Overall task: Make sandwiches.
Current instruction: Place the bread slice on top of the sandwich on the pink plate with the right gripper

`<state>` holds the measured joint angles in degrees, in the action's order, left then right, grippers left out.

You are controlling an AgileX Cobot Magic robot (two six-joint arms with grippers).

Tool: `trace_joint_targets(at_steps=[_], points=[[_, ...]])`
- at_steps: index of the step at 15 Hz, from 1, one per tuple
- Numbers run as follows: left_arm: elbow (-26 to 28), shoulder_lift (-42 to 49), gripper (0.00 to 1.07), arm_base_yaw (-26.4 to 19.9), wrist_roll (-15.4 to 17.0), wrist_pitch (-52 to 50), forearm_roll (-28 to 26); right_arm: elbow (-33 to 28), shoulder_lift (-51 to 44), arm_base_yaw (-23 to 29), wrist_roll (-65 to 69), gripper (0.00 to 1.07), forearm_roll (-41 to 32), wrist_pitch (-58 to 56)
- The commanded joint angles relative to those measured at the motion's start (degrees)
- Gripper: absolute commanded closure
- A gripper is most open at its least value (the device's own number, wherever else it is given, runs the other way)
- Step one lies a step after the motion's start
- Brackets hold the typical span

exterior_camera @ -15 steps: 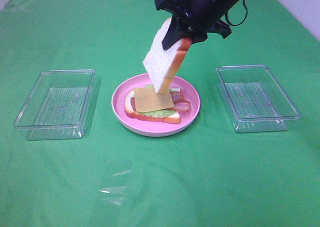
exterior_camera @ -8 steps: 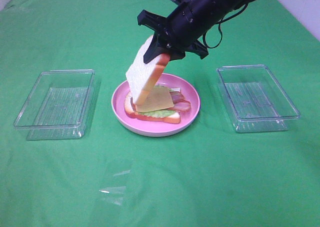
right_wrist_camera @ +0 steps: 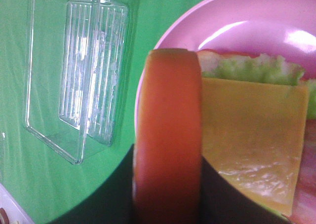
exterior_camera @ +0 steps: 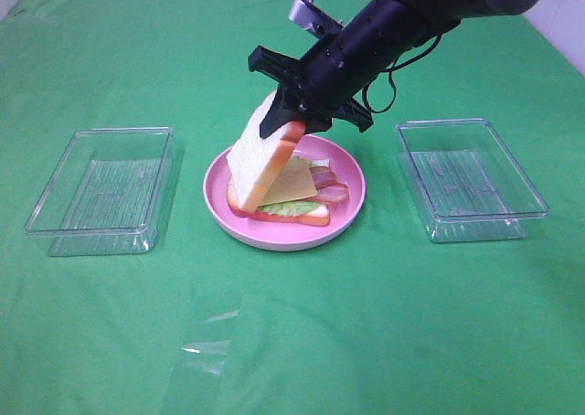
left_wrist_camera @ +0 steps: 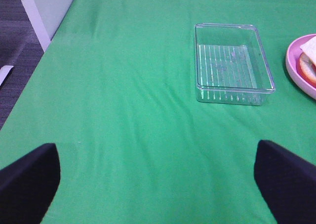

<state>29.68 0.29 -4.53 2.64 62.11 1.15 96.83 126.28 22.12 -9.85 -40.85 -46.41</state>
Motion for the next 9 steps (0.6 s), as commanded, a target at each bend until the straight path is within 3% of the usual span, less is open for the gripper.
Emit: trace_joint_targets(at_steps=[1, 5, 9], points=[[-0.06, 1.09, 0.06, -0.06, -0.23, -0.57, -0.29, -0.11, 0.29, 0.06, -0.86, 0.81, 0.63, 0.11], [-0.06, 1.09, 0.06, -0.06, -0.23, -0.57, -0.29, 0.0, -0.34, 0.06, -1.78, 0.2, 8.14, -0.46], [-0.06, 1.09, 0.06, -0.06, -0.23, -0.57, -0.29, 0.0, -7.62, 0.06, -1.89, 0.17, 22.0, -1.89]])
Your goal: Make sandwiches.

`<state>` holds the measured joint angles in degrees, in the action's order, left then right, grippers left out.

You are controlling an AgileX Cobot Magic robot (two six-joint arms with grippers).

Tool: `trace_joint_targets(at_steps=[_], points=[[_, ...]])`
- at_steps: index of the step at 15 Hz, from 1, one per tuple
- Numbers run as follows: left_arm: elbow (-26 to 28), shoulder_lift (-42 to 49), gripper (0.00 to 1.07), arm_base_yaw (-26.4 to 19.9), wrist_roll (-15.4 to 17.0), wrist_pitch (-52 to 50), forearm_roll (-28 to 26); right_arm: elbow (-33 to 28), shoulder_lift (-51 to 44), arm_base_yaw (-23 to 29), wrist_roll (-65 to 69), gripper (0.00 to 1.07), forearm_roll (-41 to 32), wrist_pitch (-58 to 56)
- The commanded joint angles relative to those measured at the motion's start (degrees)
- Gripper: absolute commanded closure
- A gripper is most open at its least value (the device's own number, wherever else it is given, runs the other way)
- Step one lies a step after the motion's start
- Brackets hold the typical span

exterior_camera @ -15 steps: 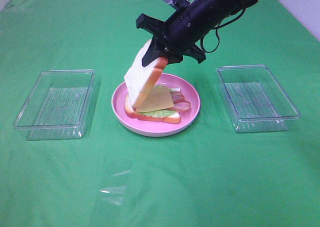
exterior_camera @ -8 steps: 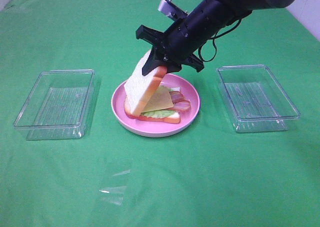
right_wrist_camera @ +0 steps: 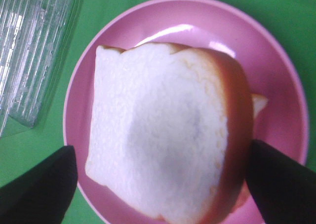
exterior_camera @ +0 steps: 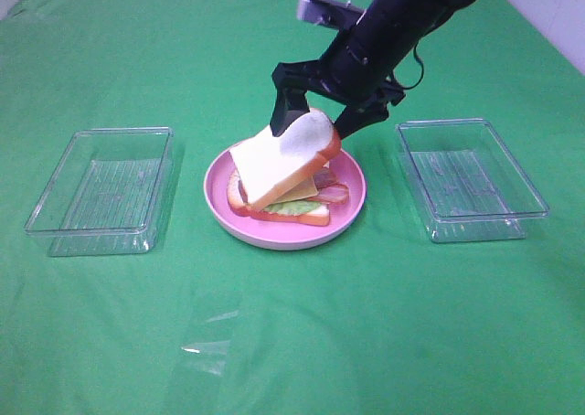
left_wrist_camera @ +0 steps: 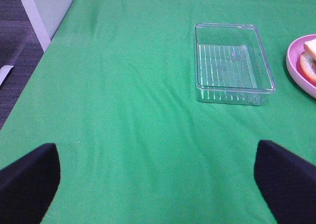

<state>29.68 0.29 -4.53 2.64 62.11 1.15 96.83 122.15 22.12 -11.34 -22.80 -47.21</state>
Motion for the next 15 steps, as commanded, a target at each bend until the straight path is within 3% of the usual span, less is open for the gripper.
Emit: trace_joint_targets(at_steps=[1, 5, 6, 12, 15], points=[[-0.06, 1.09, 0.06, -0.06, -0.23, -0.57, -0.29, 0.0, -5.67, 0.06, 0.63, 0.17, 6.88, -1.6], [-0.06, 1.09, 0.06, -0.06, -0.23, -0.57, -0.29, 0.0, -13.24, 0.06, 3.9, 0.17, 14.9, -8.08], [-0.06, 1.03, 0.06, -0.06, -0.23, -0.57, -0.29, 0.0, -16.67, 0.06, 5.61, 0.17, 18.33, -15.64], [-0.06, 1.03, 0.06, -0.06, -0.23, -0.57, -0.29, -0.52, -20.23, 0.0, 8.19, 0.17, 19.88, -29.16], [-0.06, 0.92, 0.06, -0.06, -0.23, -0.57, -0.29, -11.92, -26.76, 0.0, 10.2, 0.17, 19.65, -29.16]])
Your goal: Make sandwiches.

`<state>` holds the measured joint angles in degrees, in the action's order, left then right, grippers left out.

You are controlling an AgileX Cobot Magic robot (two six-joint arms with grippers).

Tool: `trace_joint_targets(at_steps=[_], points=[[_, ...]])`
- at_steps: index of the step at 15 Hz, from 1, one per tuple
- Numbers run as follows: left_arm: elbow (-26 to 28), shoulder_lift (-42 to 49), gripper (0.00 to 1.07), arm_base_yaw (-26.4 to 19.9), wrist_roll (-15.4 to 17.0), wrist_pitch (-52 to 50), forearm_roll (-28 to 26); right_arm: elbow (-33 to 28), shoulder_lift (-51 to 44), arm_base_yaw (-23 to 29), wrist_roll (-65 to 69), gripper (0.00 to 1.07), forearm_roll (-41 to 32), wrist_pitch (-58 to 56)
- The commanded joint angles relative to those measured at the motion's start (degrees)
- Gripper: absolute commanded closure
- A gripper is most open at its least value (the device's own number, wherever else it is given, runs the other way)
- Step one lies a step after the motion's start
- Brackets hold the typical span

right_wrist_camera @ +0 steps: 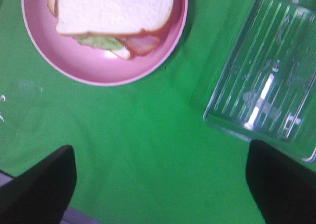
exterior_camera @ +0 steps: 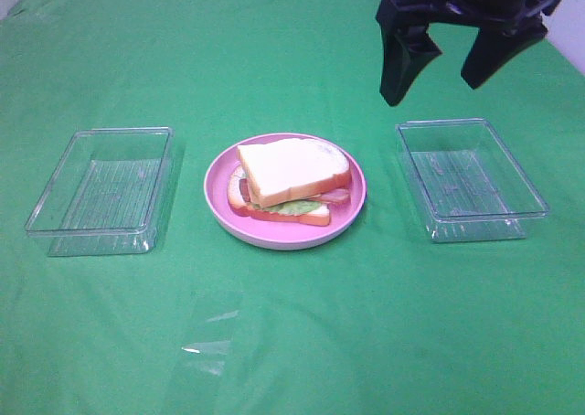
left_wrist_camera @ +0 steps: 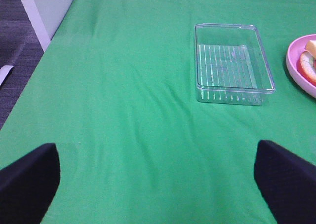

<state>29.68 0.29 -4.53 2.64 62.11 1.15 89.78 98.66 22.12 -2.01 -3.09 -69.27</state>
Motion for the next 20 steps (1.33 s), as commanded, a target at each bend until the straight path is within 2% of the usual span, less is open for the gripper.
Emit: trace_joint_targets(at_steps=[1, 3, 4, 5, 7, 11, 12, 14, 16, 17, 19, 20], points=[[-0.06, 0.92, 0.06, -0.06, -0.23, -0.57, -0.29, -9.85, -6.07, 0.0, 0.86, 0.17, 0.11, -7.1], [-0.06, 0.92, 0.06, -0.06, -0.23, -0.57, -0.29, -18.28, -12.66, 0.0, 0.86, 0.17, 0.11, -7.1], [-0.06, 0.92, 0.06, -0.06, -0.23, -0.57, -0.29, -20.4, -14.61, 0.0, 1.03, 0.17, 0.11, -7.1], [-0.06, 0.92, 0.06, -0.06, -0.23, -0.57, -0.29, -27.56, -22.46, 0.0, 2.01, 0.17, 0.11, -7.1], [-0.06, 0.92, 0.06, -0.06, -0.23, -0.57, -0.29, -32.09, -29.05, 0.0, 2.01, 0.17, 0.11, -6.53], [-0.06, 0.92, 0.06, -0.06, -0.23, -0.57, -0.29, -43.49, -49.27, -0.34, 2.01, 0.17, 1.83, 1.95], [-0.06, 0.92, 0.06, -0.06, -0.23, -0.57, -0.29, -45.95, -53.51, -2.01, 2.01, 0.17, 2.52, 4.01], [-0.06, 0.92, 0.06, -0.06, -0.23, -0.57, -0.29, -52.37, -65.78, -9.91, 2.01, 0.17, 5.1, 9.51], [-0.06, 0.92, 0.06, -0.06, -0.23, -0.57, -0.29, -56.72, -75.57, -14.04, 2.01, 0.17, 6.47, 12.72], [-0.06, 0.92, 0.06, -0.06, -0.23, -0.57, -0.29, -57.87, -78.27, -14.61, 2.01, 0.17, 6.47, 13.18], [-0.06, 0.92, 0.06, -0.06, -0.23, -0.57, -0.29, -62.85, -89.55, -15.53, 2.01, 0.17, 6.19, 13.24], [-0.06, 0.92, 0.06, -0.06, -0.23, -0.57, -0.29, -62.74, -92.7, -15.53, 2.01, 0.17, 6.07, 13.24]])
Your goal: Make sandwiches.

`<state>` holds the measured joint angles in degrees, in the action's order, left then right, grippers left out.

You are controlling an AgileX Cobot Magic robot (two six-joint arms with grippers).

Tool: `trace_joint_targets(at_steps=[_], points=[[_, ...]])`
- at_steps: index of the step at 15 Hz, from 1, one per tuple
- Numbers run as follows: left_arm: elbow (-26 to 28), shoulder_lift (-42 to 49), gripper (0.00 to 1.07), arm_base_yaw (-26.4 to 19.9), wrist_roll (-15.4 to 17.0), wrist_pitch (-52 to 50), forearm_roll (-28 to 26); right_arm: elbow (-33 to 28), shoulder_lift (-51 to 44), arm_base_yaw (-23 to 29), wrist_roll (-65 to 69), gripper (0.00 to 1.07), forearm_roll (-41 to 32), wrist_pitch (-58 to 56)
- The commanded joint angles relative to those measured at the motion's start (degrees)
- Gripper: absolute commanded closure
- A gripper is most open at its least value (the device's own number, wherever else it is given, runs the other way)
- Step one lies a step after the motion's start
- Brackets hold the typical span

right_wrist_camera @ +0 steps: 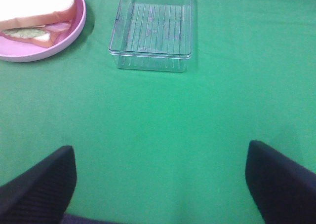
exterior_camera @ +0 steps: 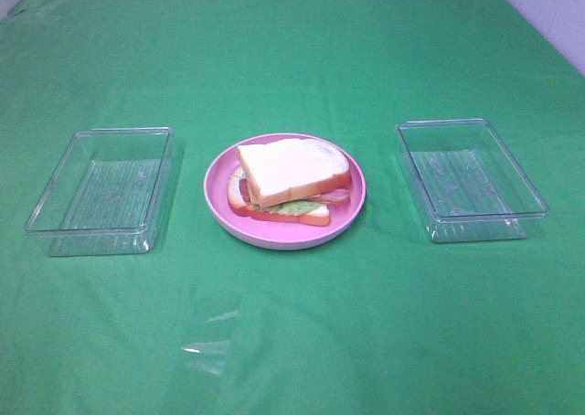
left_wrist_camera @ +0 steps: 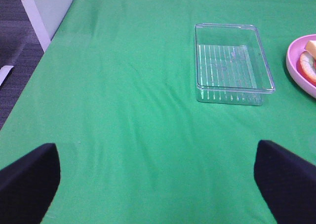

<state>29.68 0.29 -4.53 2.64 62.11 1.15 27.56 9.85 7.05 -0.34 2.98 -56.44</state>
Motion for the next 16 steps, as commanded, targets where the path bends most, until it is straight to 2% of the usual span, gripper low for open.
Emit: trace_joint_targets(at_steps=[1, 5, 16], points=[[-0.06, 0.92, 0.06, -0.06, -0.23, -0.57, -0.29, -0.52, -6.65, -0.46, 0.34, 0.17, 0.0, 0.23], [-0.06, 0.92, 0.06, -0.06, -0.23, -0.57, -0.29, -0.86, -11.17, -0.46, 0.97, 0.17, -0.23, -8.14], [-0.06, 0.92, 0.06, -0.06, -0.23, -0.57, -0.29, -1.78, -11.57, -0.29, 1.72, 0.18, -1.15, -6.65]])
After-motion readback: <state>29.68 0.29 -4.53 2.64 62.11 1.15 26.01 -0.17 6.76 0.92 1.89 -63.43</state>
